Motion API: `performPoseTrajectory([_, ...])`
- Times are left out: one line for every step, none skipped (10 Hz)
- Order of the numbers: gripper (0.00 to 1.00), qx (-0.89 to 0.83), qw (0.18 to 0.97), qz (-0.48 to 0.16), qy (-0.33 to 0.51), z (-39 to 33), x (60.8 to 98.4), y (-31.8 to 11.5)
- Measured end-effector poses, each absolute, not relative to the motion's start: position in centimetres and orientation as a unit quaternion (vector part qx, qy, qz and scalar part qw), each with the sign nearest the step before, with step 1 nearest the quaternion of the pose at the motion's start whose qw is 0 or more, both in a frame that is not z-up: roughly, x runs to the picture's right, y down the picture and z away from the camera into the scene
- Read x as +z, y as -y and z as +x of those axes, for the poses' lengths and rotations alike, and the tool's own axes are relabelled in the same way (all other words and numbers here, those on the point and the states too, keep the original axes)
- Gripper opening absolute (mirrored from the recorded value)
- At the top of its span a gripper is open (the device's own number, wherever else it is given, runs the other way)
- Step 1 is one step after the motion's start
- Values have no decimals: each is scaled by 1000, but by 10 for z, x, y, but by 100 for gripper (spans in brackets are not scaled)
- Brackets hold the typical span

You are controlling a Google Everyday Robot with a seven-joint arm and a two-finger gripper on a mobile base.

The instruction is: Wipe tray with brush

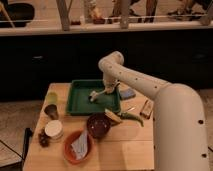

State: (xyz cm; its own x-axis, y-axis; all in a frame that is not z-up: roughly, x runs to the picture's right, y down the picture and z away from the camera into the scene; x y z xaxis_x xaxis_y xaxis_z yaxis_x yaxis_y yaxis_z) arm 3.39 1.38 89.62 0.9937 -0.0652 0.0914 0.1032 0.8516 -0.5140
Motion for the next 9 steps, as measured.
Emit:
performPoseTrajectory([3, -43, 961, -269, 36, 35, 897, -13])
performPoseTrajectory([3, -44, 961, -270, 36, 37, 898, -13])
performPoseTrajectory([3, -45, 961, -270, 37, 39, 898, -12])
performPoseTrajectory([3, -48, 961, -271, 40, 40, 898, -13])
performPoseTrajectory([3, -50, 961, -271, 41, 42, 898, -13])
performPoseTrajectory([3, -52, 960, -271, 42, 42, 899, -13])
performPoseTrajectory([3, -52, 960, -271, 43, 42, 900, -12])
performPoseTrajectory([3, -54, 960, -271, 45, 41, 901, -11])
performPoseTrajectory([3, -56, 960, -271, 47, 41, 902, -11])
